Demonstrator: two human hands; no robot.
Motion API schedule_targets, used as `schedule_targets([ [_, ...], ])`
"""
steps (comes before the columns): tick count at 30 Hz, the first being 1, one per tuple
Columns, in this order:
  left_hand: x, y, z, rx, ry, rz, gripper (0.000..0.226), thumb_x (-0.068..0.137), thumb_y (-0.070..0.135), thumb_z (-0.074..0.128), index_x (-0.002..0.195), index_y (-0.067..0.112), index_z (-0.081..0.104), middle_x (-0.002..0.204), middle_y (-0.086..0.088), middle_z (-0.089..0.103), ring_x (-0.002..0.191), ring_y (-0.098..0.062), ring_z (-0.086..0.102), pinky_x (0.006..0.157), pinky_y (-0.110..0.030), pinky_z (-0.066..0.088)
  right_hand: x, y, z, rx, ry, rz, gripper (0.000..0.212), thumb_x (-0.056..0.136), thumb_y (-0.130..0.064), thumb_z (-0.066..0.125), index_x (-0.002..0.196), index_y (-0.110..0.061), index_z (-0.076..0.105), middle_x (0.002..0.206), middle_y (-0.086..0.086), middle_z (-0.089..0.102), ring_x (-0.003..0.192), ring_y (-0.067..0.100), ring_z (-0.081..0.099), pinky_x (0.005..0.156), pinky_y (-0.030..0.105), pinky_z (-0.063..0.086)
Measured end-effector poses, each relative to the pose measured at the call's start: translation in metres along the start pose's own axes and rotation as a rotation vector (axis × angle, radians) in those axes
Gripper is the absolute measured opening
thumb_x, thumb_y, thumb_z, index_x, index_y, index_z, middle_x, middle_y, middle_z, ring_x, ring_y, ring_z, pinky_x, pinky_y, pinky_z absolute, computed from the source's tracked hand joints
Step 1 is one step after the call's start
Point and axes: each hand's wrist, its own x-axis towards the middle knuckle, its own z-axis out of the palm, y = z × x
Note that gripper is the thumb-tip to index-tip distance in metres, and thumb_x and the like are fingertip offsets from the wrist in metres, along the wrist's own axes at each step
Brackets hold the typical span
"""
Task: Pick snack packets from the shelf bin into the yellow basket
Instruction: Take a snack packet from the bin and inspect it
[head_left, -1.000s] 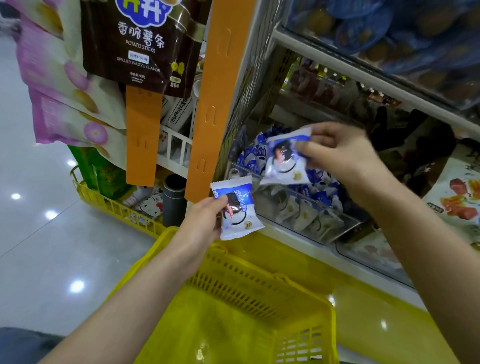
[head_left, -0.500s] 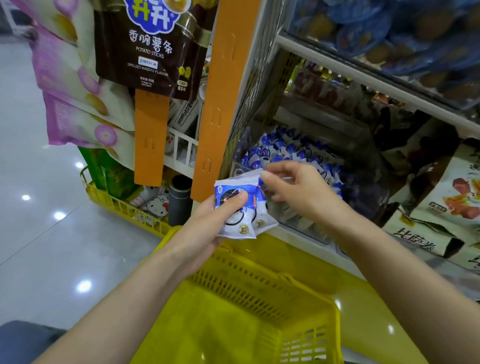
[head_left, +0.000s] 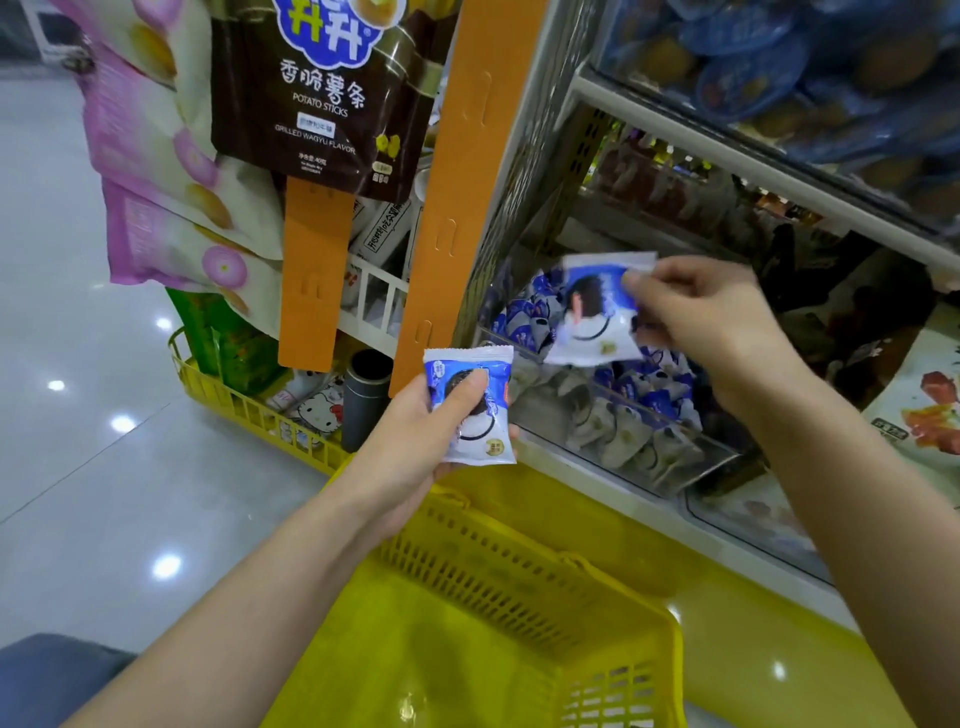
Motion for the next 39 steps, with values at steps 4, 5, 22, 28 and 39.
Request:
schedule_targets([
  [4,0.001,0.0,-0.001,0.027,0.046,-0.024,0.034,0.088,0.032,0.053,0.118,0.015,0.056,0.095,-0.007,0.073,0.082,-0.02,0.07,0.068,-0.028,0.058,0.023,0.019,0.002,-0.195,0.091,0.015,0.009,0.088,-0.019,0.062,0.079,-0.02,0.061,0.084,0.008,0.065,0.075,0.018,0.066,0.065,0.026,0.057],
  [5,0.001,0.0,-0.001,0.031,0.055,-0.03,0.033,0.088,0.031,0.053,0.118,0.015,0.056,0.096,-0.008,0.073,0.084,-0.02,0.07,0.07,-0.029,0.058,0.024,0.025,0.007,-0.253,0.049,0.04,0.007,0.088,-0.019,0.062,0.081,-0.019,0.061,0.084,0.009,0.065,0.076,0.019,0.066,0.064,0.025,0.057],
  [22,0.0,0.004,0.006,0.148,0.099,-0.038,0.033,0.09,0.031,0.053,0.12,0.018,0.051,0.105,-0.01,0.069,0.093,-0.023,0.068,0.089,-0.041,0.053,0.051,0.051,0.051,-0.526,-0.357,0.195,0.021,0.088,-0.02,0.062,0.072,-0.013,0.05,0.072,0.018,0.055,0.058,0.016,0.069,0.059,0.022,0.051],
  [28,0.001,-0.004,0.005,0.243,0.11,-0.042,0.035,0.091,0.033,0.052,0.123,0.019,0.049,0.111,0.0,0.066,0.095,-0.009,0.065,0.075,-0.018,0.053,0.037,0.041,0.046,-0.594,-0.256,0.192,0.036,0.092,-0.038,0.053,0.106,-0.006,0.061,0.096,0.009,0.063,0.084,0.025,0.064,0.077,0.034,0.051],
  [39,-0.009,-0.018,0.015,0.301,0.016,0.061,0.023,0.094,0.014,0.049,0.115,0.02,0.057,0.097,0.01,0.065,0.077,0.012,0.061,0.064,-0.003,0.043,-0.08,0.058,0.059,-0.293,-0.124,-0.238,0.026,0.09,-0.033,0.053,0.113,-0.022,0.056,0.096,-0.01,0.059,0.081,0.0,0.055,0.074,0.016,0.044],
])
